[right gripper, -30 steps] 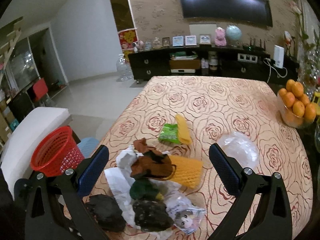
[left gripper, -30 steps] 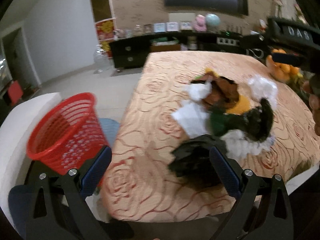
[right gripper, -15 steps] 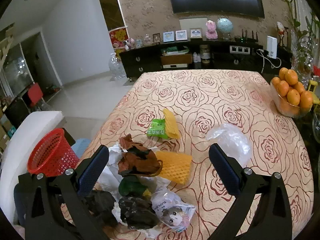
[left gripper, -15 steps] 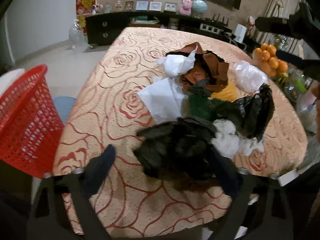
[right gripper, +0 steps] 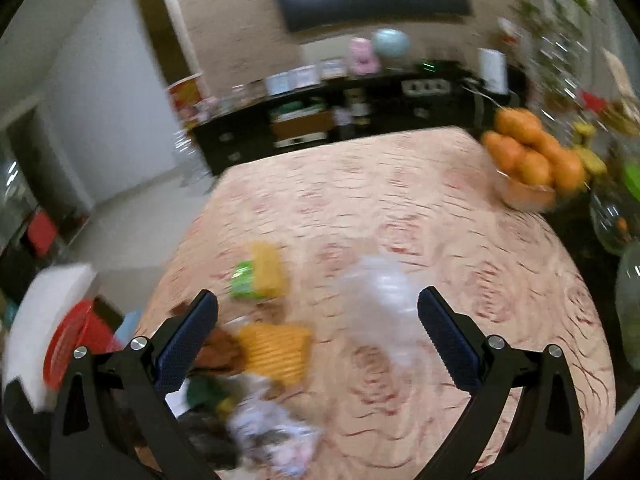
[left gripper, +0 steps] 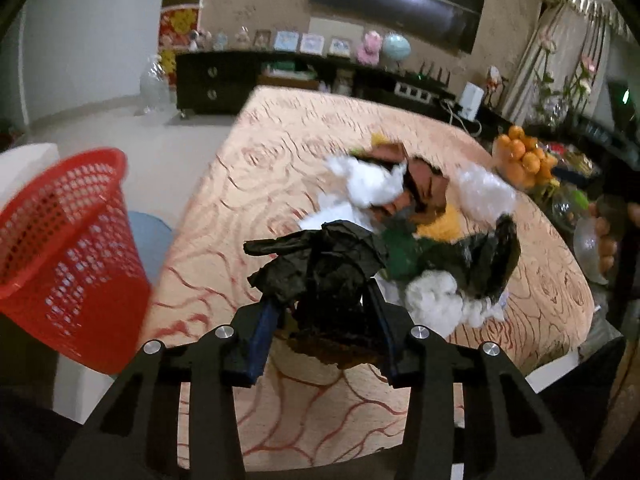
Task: Collect trash
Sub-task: 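Grasp the black plastic bag with the left tool while the right tool grasps the clear plastic bag, then carry both bags over the red wastebasket and open both tools to drop them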
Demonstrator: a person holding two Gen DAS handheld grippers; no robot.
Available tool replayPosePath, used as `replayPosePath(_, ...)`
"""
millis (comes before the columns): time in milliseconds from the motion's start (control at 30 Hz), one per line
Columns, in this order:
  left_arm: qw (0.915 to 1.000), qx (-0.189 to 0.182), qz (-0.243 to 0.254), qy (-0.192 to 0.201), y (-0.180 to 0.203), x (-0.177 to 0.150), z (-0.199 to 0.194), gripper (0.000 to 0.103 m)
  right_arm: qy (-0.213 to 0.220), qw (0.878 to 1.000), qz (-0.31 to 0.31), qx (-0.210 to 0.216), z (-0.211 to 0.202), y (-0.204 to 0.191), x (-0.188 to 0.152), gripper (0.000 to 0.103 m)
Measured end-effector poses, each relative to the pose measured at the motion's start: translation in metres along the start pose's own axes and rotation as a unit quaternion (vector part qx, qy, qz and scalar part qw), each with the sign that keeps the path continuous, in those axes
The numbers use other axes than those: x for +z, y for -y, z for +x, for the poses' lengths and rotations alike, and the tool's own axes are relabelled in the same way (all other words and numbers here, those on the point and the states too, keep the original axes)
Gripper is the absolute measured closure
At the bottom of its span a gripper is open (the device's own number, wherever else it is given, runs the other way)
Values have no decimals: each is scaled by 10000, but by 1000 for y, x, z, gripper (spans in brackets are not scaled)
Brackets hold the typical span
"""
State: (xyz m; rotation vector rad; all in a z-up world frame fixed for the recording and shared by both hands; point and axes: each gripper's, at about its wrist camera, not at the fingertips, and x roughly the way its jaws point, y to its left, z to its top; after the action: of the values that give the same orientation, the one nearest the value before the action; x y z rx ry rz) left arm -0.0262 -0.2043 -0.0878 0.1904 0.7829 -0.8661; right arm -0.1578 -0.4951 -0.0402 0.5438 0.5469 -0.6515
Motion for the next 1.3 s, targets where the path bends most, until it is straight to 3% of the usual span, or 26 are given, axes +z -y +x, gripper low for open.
replayPosePath(200, 9992, 216, 17, 339, -10, 3, -16, 62, -408, 9969, 545, -398, 38, 40, -9, 6)
replayPosePath(533, 9975, 506, -25, 489, -25, 3, -26, 62, -672, 9953, -181, -671, 92, 15, -22, 6)
replayPosePath(600, 9971, 558, -60, 514, -31, 3, -28, 62, -728, 9938, -311, -780, 99, 14, -23, 13)
replayPosePath(700, 9965, 623, -148, 536, -37, 4, -30, 62, -836, 9925, -387, -809, 105, 15, -27, 33)
replayPosePath(900, 9952, 747, -188, 605, -42, 4, -35, 62, -823, 9918, -495, -843, 105, 15, -28, 56)
replayPosePath(1133, 9915, 984, -292, 796, -55, 9, -53, 62, -488, 9957, -543, -564, 78, -3, -21, 57)
replayPosePath(1300, 9863, 1257, -462, 964, -70, 15, -70, 62, -118, 9965, -825, -77, 45, -43, -15, 57)
